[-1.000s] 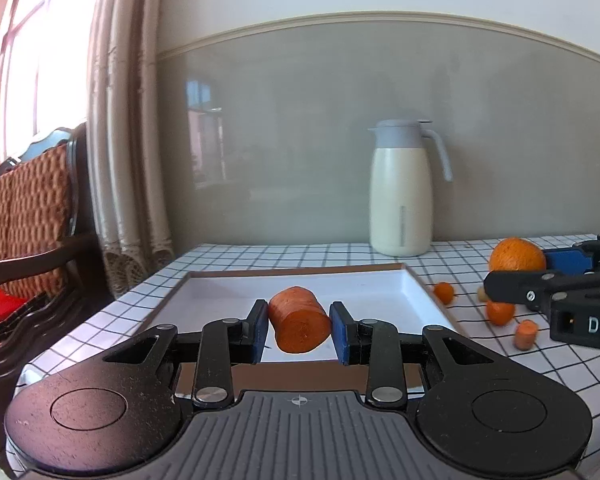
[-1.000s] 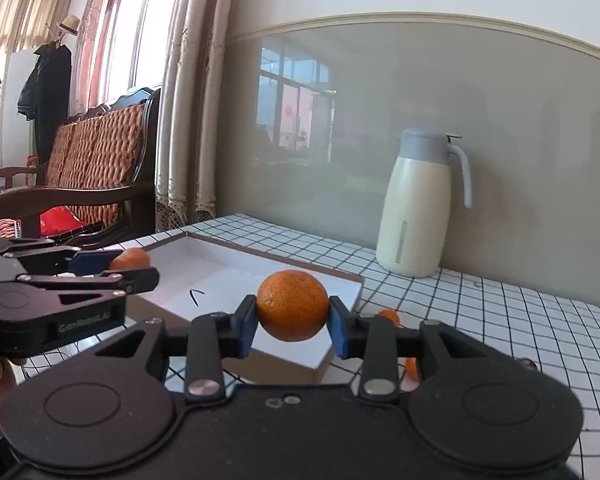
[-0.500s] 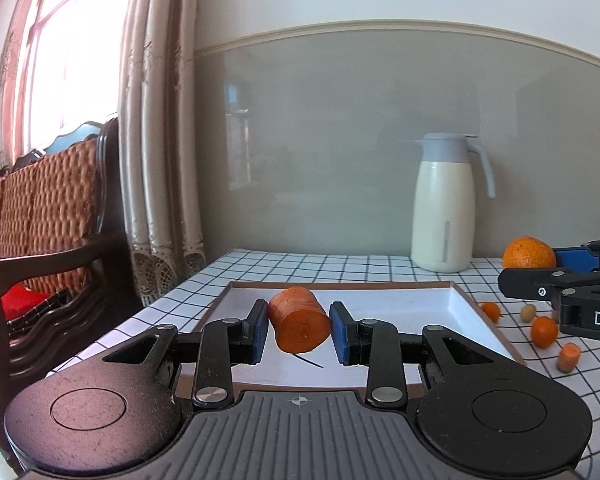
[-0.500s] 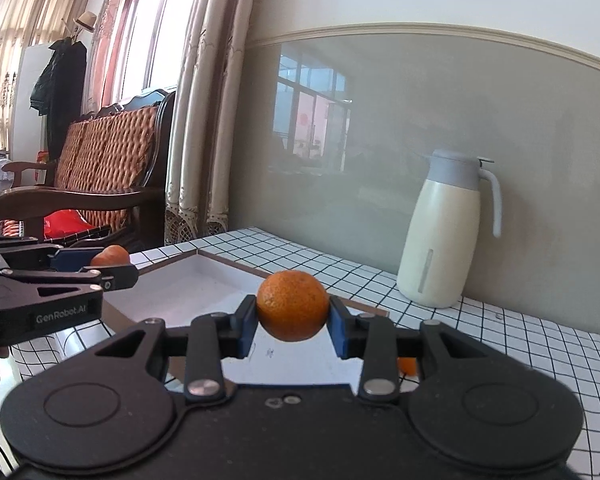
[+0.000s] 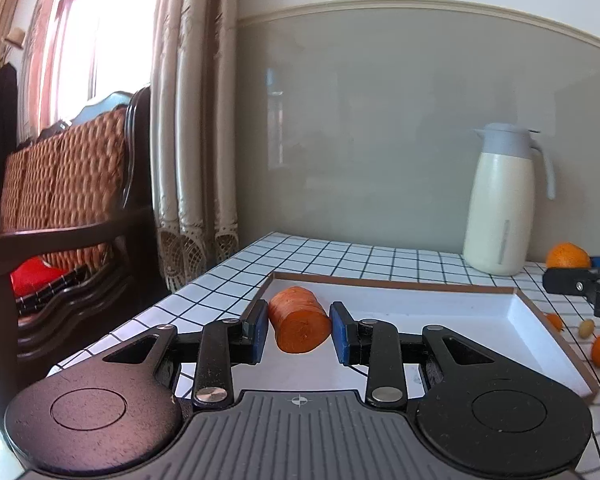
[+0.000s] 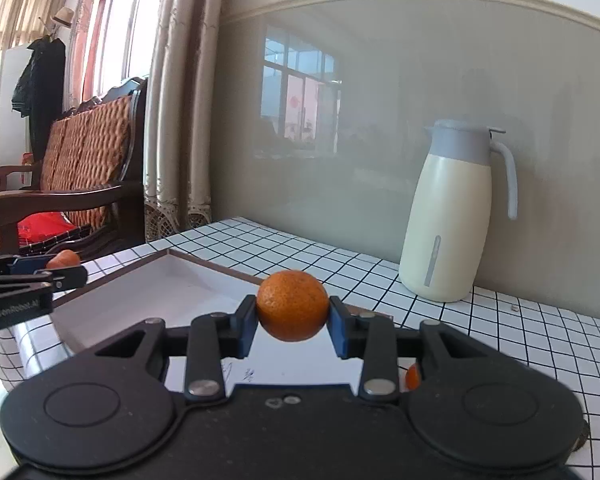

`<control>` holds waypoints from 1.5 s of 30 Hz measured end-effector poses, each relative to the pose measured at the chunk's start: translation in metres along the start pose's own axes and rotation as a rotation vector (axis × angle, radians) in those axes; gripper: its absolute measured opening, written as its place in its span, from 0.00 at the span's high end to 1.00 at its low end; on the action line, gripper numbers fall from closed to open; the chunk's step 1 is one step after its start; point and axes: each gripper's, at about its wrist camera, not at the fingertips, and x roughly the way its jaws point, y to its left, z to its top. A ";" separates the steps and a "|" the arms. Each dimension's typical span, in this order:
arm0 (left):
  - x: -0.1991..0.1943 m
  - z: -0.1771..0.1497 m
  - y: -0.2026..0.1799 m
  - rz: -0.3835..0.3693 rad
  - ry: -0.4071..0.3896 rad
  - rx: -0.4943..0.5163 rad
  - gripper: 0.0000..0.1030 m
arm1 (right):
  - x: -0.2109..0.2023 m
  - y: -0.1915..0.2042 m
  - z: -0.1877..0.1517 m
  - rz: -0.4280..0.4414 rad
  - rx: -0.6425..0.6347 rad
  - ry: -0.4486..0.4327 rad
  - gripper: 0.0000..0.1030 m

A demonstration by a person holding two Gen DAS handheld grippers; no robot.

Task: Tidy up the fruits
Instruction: 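Carry the carrot chunk in the left tool and mandarin in the right tool over the tray, then open both tools to drop the carrot chunk and mandarin into the tray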

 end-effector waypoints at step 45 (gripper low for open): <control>0.020 0.001 -0.009 0.049 -0.021 -0.015 0.00 | 0.030 -0.026 -0.002 -0.030 0.072 0.008 0.06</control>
